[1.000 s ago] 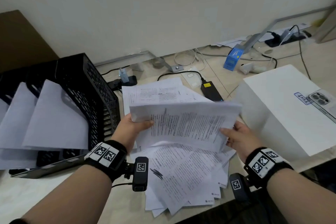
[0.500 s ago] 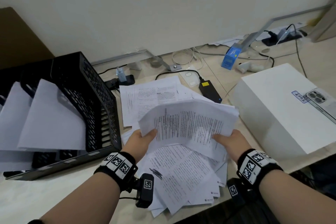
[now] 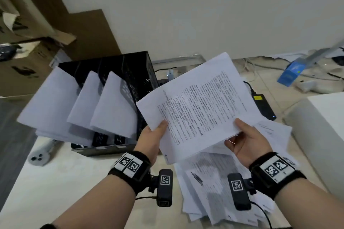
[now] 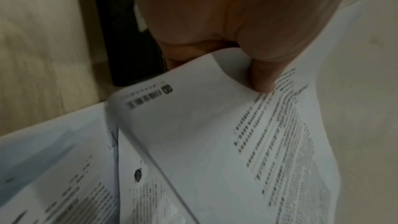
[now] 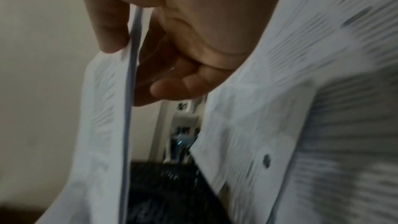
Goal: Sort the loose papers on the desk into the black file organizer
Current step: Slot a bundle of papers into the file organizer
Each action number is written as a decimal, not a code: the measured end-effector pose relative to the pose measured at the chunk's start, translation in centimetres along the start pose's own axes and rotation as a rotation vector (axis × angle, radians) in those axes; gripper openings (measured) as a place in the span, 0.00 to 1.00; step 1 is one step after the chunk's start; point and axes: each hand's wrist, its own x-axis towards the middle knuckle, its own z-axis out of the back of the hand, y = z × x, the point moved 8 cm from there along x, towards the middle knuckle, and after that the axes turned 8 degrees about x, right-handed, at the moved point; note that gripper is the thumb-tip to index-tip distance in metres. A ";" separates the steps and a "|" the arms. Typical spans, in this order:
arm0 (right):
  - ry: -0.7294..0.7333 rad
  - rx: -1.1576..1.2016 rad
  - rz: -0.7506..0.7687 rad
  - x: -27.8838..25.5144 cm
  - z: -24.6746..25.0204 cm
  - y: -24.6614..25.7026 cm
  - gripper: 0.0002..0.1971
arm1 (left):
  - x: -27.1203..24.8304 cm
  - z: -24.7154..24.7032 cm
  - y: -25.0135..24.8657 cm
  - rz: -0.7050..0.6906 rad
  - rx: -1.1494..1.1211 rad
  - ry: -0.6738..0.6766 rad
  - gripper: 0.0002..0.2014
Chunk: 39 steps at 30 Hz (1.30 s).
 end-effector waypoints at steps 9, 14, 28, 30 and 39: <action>0.087 -0.883 0.133 -2.6 -11.6 -6.6 0.16 | -0.3 9.4 0.6 -0.116 0.287 0.094 0.10; -0.036 -0.935 0.281 -2.1 -14.8 -8.2 0.10 | 0.5 16.0 2.6 -0.052 0.530 0.042 0.13; -0.271 -0.831 0.341 -2.4 -17.1 -9.7 0.07 | 5.2 19.8 -0.2 -0.051 0.465 0.033 0.23; -0.327 -0.801 0.317 -2.5 -16.5 -9.7 0.06 | 5.3 19.7 -0.3 -0.054 0.474 0.049 0.24; -0.469 -0.766 0.306 -3.8 -15.9 -9.3 0.14 | 5.0 19.3 -1.2 -0.161 0.489 0.090 0.10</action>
